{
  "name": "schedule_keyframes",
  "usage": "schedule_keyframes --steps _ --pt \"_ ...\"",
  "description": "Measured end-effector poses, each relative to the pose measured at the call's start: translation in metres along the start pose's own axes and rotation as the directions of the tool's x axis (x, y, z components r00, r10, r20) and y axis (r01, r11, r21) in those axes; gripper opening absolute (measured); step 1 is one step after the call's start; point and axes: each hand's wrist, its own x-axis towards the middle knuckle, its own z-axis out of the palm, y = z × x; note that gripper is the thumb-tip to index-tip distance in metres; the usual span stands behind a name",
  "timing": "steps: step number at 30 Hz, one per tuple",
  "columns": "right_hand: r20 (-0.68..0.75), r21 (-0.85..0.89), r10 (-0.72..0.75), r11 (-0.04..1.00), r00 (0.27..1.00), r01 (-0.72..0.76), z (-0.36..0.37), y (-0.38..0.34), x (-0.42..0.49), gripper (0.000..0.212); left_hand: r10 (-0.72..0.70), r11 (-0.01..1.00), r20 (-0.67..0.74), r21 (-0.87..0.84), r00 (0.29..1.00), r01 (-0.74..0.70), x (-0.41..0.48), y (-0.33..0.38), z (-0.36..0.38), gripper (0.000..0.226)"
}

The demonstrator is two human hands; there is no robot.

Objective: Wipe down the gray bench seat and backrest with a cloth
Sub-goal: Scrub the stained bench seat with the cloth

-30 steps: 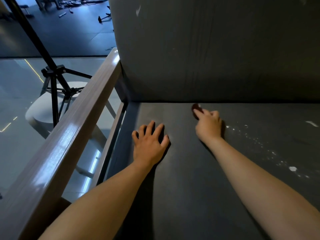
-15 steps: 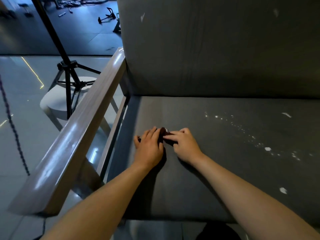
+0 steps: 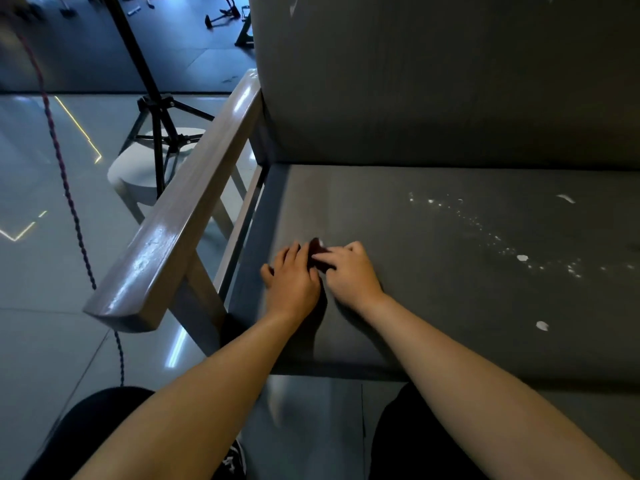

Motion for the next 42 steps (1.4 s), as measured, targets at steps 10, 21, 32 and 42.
schedule_keyframes --steps 10,21,32,42 --pt "-0.219 -0.173 0.342 0.908 0.914 -0.381 -0.067 0.094 -0.050 0.055 0.122 0.984 0.124 0.114 0.985 -0.136 -0.024 0.034 0.015 0.053" --pt "-0.097 -0.084 0.087 0.992 0.991 -0.095 -0.038 0.043 -0.079 0.042 0.150 0.987 0.087 0.039 0.985 -0.154 -0.038 0.075 0.036 0.050" --pt "-0.289 -0.173 0.406 0.869 0.867 -0.464 -0.065 0.062 -0.085 0.045 0.270 0.943 0.192 0.145 0.943 -0.300 -0.041 0.075 0.037 0.051" --pt "-0.257 -0.245 0.380 0.864 0.889 -0.440 -0.091 0.096 -0.131 0.052 0.241 0.957 0.283 0.092 0.929 -0.276 -0.061 0.121 0.048 0.052"
